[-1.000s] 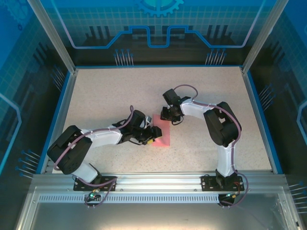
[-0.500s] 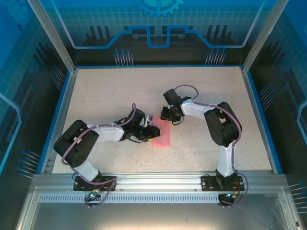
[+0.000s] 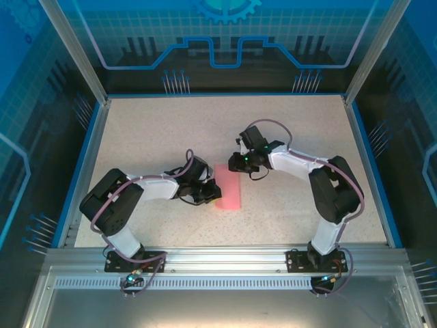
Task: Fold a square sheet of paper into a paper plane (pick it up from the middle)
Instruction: Fold the triangle a second time at the center of the table.
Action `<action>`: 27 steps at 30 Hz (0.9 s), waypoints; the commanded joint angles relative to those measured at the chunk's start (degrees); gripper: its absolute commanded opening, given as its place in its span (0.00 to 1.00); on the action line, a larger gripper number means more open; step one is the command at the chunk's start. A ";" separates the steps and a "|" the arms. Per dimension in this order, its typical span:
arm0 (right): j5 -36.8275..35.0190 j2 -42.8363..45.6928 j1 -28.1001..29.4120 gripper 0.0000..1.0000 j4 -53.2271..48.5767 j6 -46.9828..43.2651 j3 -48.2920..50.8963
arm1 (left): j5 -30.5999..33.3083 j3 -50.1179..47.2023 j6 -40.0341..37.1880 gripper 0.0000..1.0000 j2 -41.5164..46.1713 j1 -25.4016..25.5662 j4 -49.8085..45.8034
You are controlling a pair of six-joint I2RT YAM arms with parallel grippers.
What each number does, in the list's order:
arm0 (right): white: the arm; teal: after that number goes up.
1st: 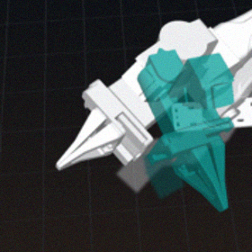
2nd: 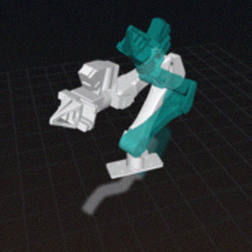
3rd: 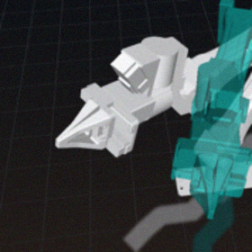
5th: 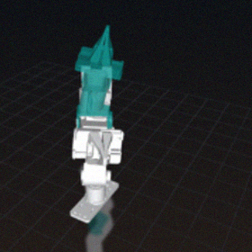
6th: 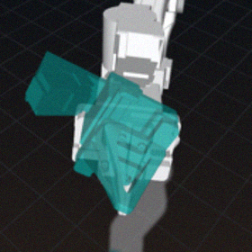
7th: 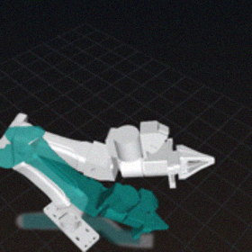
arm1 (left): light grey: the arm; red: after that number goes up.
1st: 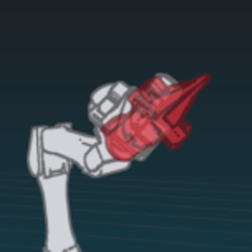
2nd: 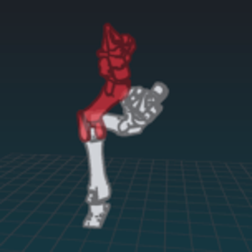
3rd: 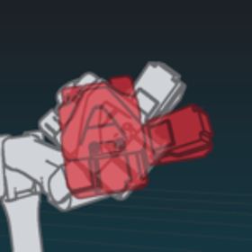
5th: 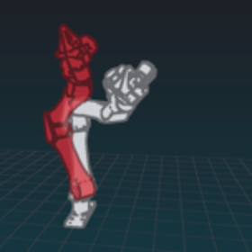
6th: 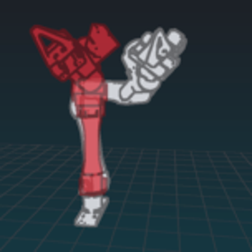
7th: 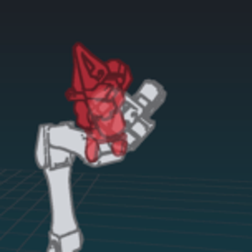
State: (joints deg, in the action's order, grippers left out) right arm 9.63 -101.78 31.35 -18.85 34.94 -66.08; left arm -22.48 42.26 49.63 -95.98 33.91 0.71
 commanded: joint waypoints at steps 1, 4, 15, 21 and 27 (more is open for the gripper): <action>3.87 0.49 0.20 0.23 0.03 -2.08 2.54 | 0.73 2.31 1.17 0.12 -0.74 -0.22 -2.37; 4.57 -1.10 0.54 0.18 -0.52 -2.63 3.05 | 0.55 2.70 1.37 0.13 -0.41 -0.17 -2.48; 1.96 -6.93 0.90 0.14 -1.33 -0.59 4.20 | -3.34 2.39 2.91 0.24 1.04 -0.21 0.13; 1.19 -8.50 0.90 0.14 -1.19 0.76 4.66 | -6.95 1.45 3.73 0.32 3.02 0.08 2.26; 0.92 -9.88 0.87 0.14 -1.84 1.69 4.28 | -8.14 0.93 4.16 0.32 5.12 1.85 1.53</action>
State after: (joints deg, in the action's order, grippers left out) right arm 12.05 -108.05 31.62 -18.74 35.57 -62.61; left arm -28.05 43.88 52.64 -93.01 34.79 2.46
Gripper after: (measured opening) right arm 0.142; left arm 0.322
